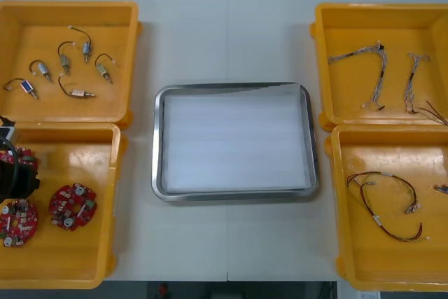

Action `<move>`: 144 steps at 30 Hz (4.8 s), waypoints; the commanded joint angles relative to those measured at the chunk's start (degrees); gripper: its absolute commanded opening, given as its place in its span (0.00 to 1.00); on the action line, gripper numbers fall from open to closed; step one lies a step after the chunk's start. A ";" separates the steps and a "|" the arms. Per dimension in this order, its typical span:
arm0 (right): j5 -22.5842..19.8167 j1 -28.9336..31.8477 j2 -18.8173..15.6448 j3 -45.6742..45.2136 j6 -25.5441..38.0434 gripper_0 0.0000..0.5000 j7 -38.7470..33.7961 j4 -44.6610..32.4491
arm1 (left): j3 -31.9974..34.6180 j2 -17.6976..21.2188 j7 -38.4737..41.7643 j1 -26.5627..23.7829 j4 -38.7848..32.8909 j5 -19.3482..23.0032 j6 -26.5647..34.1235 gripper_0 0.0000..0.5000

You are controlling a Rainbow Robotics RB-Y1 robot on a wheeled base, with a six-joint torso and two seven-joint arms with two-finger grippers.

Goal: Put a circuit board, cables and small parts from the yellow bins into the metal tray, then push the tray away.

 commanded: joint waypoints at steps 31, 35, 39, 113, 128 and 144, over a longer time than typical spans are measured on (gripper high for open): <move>-8.22 -5.26 -7.52 7.97 0.29 0.00 -8.46 -4.32 | 5.76 0.85 7.20 -3.41 -7.67 1.94 14.24 0.00; -7.43 -5.17 -7.60 8.67 0.29 0.00 -8.37 -4.32 | 6.99 1.02 8.07 -5.60 -10.84 2.38 19.95 0.00; -5.85 -4.73 -7.87 10.34 0.29 0.00 -8.37 -4.32 | 7.61 1.73 9.31 -8.07 -14.35 3.17 25.75 0.00; -4.88 -4.64 -7.96 11.22 0.29 0.00 -8.64 -4.14 | -57.96 -15.15 56.68 -49.55 -4.69 0.79 17.49 0.00; -5.41 -4.64 -7.96 11.22 0.29 0.00 -8.64 -4.14 | -59.28 -16.03 58.17 -49.55 -2.31 -0.17 15.12 0.06; -3.92 -4.46 -7.96 11.13 0.29 0.00 -8.81 -4.14 | -56.90 -15.59 60.37 -49.55 -5.74 -0.35 16.52 1.00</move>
